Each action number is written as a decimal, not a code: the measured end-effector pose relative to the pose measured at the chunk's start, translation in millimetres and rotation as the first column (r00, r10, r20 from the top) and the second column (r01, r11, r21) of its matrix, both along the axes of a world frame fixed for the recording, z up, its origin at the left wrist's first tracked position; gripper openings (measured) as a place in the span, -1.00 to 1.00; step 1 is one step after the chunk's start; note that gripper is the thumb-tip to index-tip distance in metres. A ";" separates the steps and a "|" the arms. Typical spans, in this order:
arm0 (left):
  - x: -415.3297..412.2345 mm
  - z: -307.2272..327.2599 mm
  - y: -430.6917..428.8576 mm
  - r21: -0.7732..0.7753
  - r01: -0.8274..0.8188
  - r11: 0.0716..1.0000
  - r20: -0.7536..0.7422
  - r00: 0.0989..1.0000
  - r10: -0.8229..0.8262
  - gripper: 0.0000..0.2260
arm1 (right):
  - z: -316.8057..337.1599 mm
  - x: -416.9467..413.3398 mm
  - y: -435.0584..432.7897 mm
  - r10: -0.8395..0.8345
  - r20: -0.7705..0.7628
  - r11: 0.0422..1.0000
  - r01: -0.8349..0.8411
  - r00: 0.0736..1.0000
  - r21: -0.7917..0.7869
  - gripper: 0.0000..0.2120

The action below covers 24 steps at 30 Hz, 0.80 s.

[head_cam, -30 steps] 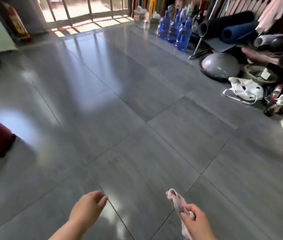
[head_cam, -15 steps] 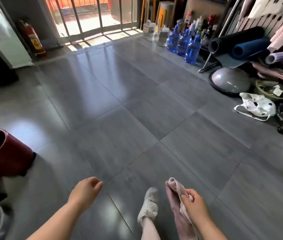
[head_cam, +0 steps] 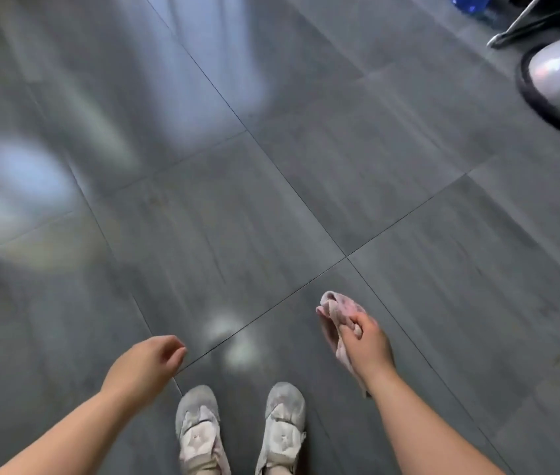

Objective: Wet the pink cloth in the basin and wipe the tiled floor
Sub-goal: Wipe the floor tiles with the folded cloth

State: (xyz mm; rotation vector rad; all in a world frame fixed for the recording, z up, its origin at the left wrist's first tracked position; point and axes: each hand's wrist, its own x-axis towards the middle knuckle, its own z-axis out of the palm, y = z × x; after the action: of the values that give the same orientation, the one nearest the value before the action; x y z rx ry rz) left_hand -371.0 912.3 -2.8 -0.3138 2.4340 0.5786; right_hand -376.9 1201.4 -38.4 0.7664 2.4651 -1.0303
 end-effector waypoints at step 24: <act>-111.9 -393.6 -65.7 -0.116 0.266 0.957 -0.189 0.940 -0.284 -0.31 | -364.7 -110.0 -132.1 0.832 -0.112 0.530 -0.719 0.543 0.450 -0.53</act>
State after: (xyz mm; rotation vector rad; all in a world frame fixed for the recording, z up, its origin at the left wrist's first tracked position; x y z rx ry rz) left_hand -482.9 846.6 -396.4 0.0571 2.6443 0.3954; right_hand -486.9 1069.3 -403.1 -0.5392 2.8035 -0.3470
